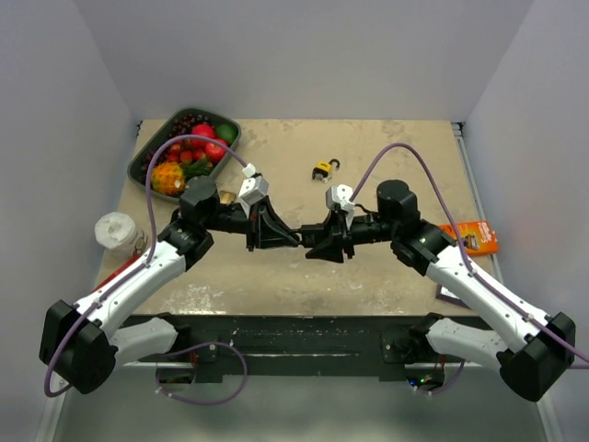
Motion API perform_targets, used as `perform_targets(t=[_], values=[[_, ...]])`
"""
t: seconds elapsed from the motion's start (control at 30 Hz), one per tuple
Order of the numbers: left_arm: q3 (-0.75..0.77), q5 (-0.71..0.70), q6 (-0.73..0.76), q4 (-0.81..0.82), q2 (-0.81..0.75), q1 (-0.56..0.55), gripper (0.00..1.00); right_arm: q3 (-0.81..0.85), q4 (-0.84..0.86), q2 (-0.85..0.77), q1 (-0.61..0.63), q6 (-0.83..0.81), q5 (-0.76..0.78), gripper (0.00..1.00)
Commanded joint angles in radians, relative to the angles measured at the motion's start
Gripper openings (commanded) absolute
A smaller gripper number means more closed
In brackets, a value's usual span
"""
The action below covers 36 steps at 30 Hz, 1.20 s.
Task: Lock with the key
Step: Lock the lock.
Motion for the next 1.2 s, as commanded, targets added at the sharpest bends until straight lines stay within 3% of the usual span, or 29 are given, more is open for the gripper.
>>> perform_targets(t=[0.0, 0.03, 0.1, 0.27, 0.6, 0.9, 1.1, 1.13, 1.17], values=[[0.01, -0.004, 0.212, -0.154, -0.058, 0.047, 0.0, 0.069, -0.076, 0.021, -0.023, -0.069, -0.015, 0.63], [0.007, 0.003, 0.252, -0.176, -0.061, 0.063, 0.0, 0.084, -0.089, 0.02, -0.038, -0.076, -0.015, 0.69], [-0.004, 0.01, 0.279, -0.201, -0.067, 0.079, 0.0, 0.1, -0.127, 0.02, -0.08, -0.097, -0.024, 0.72], [-0.005, 0.025, 0.331, -0.233, -0.067, 0.117, 0.0, 0.158, -0.237, 0.008, -0.112, -0.189, -0.024, 0.73], [0.024, 0.066, 0.421, -0.285, -0.055, 0.12, 0.0, 0.173, -0.298, 0.031, -0.112, -0.249, -0.012, 0.52], [0.018, 0.069, 0.405, -0.258, -0.053, 0.119, 0.0, 0.172, -0.275, 0.064, -0.112, -0.238, -0.033, 0.45], [0.025, 0.076, 0.377, -0.233, -0.043, 0.117, 0.0, 0.192, -0.265, 0.089, -0.111, -0.227, -0.033, 0.28], [0.027, 0.077, 0.377, -0.234, -0.041, 0.117, 0.0, 0.204, -0.271, 0.09, -0.111, -0.234, -0.032, 0.15], [0.03, 0.077, 0.381, -0.247, -0.041, 0.117, 0.0, 0.209, -0.287, 0.094, -0.112, -0.238, -0.032, 0.08]])
